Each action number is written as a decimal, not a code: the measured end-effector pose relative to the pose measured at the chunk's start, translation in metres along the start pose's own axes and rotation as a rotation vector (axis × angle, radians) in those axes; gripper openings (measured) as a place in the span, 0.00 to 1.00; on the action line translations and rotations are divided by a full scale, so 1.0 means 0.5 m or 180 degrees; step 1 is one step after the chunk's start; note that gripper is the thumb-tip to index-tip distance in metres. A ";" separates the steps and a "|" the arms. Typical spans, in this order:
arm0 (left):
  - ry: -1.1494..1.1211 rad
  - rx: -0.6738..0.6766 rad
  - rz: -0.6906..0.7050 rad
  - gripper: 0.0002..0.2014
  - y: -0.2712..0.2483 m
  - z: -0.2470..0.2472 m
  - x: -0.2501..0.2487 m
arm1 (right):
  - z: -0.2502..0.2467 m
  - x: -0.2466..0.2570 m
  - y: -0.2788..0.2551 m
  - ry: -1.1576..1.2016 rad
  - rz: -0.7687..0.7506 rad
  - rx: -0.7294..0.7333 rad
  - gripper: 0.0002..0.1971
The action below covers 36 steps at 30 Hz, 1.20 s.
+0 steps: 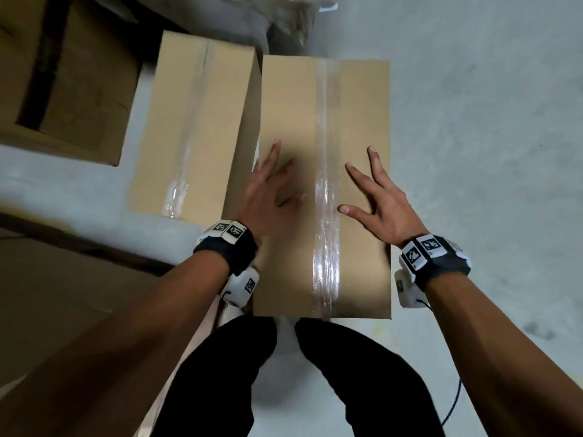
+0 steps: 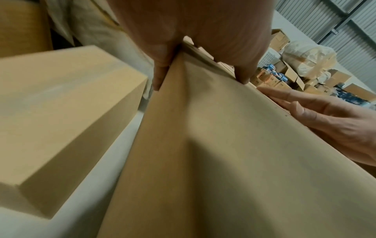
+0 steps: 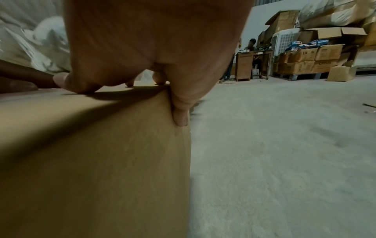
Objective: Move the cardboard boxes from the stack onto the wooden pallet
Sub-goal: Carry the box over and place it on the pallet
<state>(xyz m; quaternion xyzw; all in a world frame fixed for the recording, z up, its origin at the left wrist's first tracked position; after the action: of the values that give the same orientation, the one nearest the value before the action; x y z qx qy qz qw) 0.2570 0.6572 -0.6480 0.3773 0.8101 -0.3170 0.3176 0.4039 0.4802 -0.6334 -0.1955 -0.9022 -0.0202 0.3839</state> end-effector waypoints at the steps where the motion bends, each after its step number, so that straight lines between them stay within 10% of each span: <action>1: -0.0030 0.0012 -0.0022 0.44 -0.021 -0.030 -0.041 | -0.037 0.038 -0.011 0.0003 -0.0029 -0.0004 0.40; 17: 0.0936 -0.0333 0.0156 0.40 -0.397 -0.448 -0.695 | -0.638 0.623 -0.221 -0.0435 -0.0677 -0.0300 0.36; 36: 0.0972 -0.1409 -0.0011 0.39 -1.003 -0.592 -0.867 | -0.679 1.054 -0.601 -0.0706 -0.1545 -0.0315 0.37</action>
<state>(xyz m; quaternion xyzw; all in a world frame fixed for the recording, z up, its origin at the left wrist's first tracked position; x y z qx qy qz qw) -0.0093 0.4444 -0.0072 0.3407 0.8989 -0.0721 0.2659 0.1944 0.3175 0.0090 0.0069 -0.9571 -0.1342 0.2566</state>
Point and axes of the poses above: each hand's wrist, its own y-axis towards the middle knuckle, its own z-axis out of the palm, x = y × z, the point moved 10 cm from there along y, towards the middle knuckle, and after that the axes turned 8 degrees about -z, right-handed, at the moved point
